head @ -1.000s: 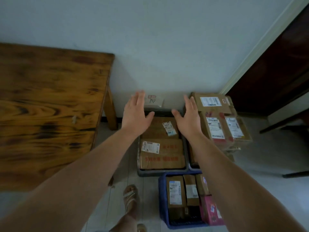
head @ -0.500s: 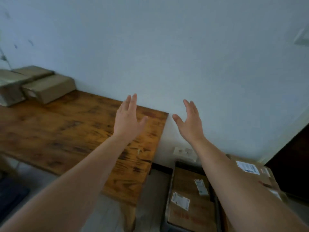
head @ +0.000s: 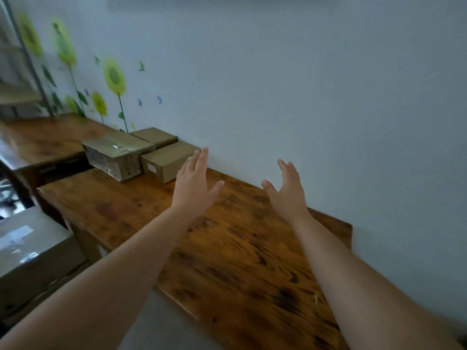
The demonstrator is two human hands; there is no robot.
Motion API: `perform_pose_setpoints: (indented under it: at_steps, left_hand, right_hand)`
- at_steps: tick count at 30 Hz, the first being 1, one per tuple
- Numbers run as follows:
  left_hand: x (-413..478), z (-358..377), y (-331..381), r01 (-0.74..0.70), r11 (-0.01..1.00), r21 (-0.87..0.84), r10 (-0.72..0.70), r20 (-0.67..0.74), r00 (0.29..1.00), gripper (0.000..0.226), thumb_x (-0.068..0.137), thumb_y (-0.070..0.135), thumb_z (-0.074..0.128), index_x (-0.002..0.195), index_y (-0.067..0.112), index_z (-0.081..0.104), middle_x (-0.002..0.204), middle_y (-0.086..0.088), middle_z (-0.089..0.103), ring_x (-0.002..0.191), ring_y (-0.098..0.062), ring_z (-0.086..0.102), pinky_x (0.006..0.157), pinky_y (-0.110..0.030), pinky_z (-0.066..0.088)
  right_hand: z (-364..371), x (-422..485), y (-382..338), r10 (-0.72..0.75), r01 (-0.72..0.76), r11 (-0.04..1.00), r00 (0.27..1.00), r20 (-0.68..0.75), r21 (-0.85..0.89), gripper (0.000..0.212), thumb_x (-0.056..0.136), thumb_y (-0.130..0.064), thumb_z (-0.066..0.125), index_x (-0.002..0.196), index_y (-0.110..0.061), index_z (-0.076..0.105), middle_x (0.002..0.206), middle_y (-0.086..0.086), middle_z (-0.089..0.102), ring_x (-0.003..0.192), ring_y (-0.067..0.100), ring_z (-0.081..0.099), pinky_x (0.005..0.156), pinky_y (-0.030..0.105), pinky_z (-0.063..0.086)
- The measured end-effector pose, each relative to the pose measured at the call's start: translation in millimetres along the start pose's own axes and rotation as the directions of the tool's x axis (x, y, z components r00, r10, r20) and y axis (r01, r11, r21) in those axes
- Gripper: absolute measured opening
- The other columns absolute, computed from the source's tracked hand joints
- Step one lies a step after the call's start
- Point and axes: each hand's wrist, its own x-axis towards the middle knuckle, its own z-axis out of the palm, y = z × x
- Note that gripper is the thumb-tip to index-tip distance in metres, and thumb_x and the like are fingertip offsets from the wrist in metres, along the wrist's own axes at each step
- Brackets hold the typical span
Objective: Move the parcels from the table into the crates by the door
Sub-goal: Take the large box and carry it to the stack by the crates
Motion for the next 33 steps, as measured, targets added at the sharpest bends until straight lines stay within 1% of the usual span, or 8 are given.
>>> perform_pose_setpoints:
  at_steps: [3,6,11,15,18,24,28,33]
  left_hand:
    - [35,-20,-60,0.025,0.999,0.030,-0.025,0.010,1.000,0.082,0.089,0.040,0.058,0.151,0.025,0.006,0.158,-0.002,0.013,0.144,-0.024,0.012,0.115,-0.042,0.019]
    - [68,-34,-113,0.067,0.996,0.067,-0.066,-0.004,0.998,0.081,0.089,0.040,0.058,0.151,0.024,0.008,0.158,-0.002,0.014,0.144,-0.025,0.013,0.114,-0.041,0.016]
    - [113,-35,-183,0.118,0.988,0.097,-0.118,-0.006,0.993,0.082,0.089,0.042,0.058,0.151,0.024,0.007,0.158,-0.002,0.014,0.144,-0.024,0.012,0.114,-0.039,0.014]
    - [146,-29,-225,0.145,0.984,0.105,-0.144,-0.021,0.989,0.082,0.088,0.043,0.058,0.151,0.023,0.008,0.157,-0.003,0.015,0.144,-0.023,0.012,0.115,-0.039,0.014]
    - [163,-33,-253,0.203,0.975,0.089,-0.201,-0.032,0.979,0.080,0.088,0.042,0.058,0.150,0.023,0.011,0.157,-0.003,0.017,0.143,-0.023,0.014,0.114,-0.041,0.017]
    - [204,-48,-310,0.281,0.956,0.082,-0.277,-0.057,0.959,0.078,0.089,0.040,0.059,0.150,0.020,0.015,0.156,-0.005,0.021,0.143,-0.023,0.015,0.114,-0.042,0.018]
    - [232,-54,-360,0.301,0.951,0.067,-0.300,-0.024,0.954,0.077,0.089,0.039,0.058,0.150,0.021,0.013,0.156,-0.005,0.019,0.143,-0.023,0.014,0.114,-0.043,0.019]
    - [292,-73,-463,0.300,0.949,0.097,-0.302,0.004,0.953,0.077,0.089,0.037,0.059,0.150,0.020,0.015,0.155,-0.008,0.022,0.142,-0.026,0.018,0.114,-0.044,0.022]
  right_hand:
    - [56,33,-28,0.023,-0.023,1.000,0.999,0.031,0.018,0.067,0.096,-0.035,0.051,0.151,-0.018,0.018,0.160,0.006,0.008,0.147,0.018,0.005,0.112,0.028,0.009]
    - [103,60,-46,0.030,-0.031,0.999,0.998,0.057,0.017,0.067,0.096,-0.035,0.052,0.151,-0.019,0.018,0.160,0.006,0.009,0.147,0.019,0.006,0.114,0.030,0.010]
    - [169,103,-61,0.064,-0.063,0.998,0.989,0.135,-0.013,0.068,0.095,-0.035,0.053,0.151,-0.019,0.018,0.161,0.005,0.008,0.147,0.018,0.005,0.114,0.030,0.010]
    - [214,146,-69,0.061,-0.060,0.998,0.986,0.157,-0.014,0.068,0.095,-0.034,0.054,0.151,-0.018,0.019,0.160,0.006,0.009,0.147,0.018,0.006,0.115,0.032,0.011]
    - [248,174,-79,0.051,-0.055,0.998,0.981,0.190,0.014,0.068,0.095,-0.033,0.055,0.151,-0.016,0.020,0.160,0.007,0.013,0.147,0.019,0.007,0.116,0.032,0.012]
    - [315,212,-106,0.053,-0.067,0.997,0.965,0.257,0.045,0.070,0.094,-0.034,0.056,0.151,-0.020,0.018,0.160,0.004,0.013,0.147,0.019,0.009,0.113,0.032,0.015]
    - [359,232,-122,0.081,-0.103,0.993,0.953,0.293,0.062,0.070,0.094,-0.035,0.055,0.151,-0.023,0.017,0.160,0.003,0.011,0.147,0.020,0.009,0.114,0.034,0.016]
    - [448,266,-158,0.183,-0.215,0.972,0.946,0.268,0.094,0.068,0.094,-0.036,0.055,0.151,-0.025,0.019,0.159,0.002,0.016,0.146,0.020,0.013,0.115,0.040,0.019]
